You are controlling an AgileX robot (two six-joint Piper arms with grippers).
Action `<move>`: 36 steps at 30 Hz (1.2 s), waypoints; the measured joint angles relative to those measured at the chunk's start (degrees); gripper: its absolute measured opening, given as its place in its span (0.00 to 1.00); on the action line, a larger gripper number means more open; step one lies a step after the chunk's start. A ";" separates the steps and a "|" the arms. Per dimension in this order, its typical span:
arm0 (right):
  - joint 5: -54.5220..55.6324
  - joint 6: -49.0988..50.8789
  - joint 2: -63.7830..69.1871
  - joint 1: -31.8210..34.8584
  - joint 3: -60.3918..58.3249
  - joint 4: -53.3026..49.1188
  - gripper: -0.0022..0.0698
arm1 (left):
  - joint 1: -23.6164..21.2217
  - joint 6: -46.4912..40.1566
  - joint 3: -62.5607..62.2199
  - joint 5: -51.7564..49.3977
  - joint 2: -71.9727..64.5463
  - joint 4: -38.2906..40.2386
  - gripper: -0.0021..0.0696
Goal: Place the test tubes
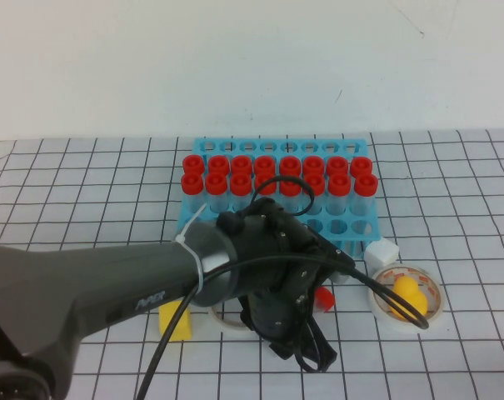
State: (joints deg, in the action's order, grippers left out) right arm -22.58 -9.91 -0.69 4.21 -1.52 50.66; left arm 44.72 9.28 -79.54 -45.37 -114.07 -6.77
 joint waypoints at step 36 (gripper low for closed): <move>-29.20 -71.40 43.71 -0.86 24.15 45.42 0.03 | 0.00 3.18 51.46 72.32 51.29 7.24 0.32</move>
State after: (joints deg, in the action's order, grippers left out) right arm -51.78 -81.31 43.02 3.35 22.63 96.07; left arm 44.72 12.46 -28.08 26.95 -62.77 0.47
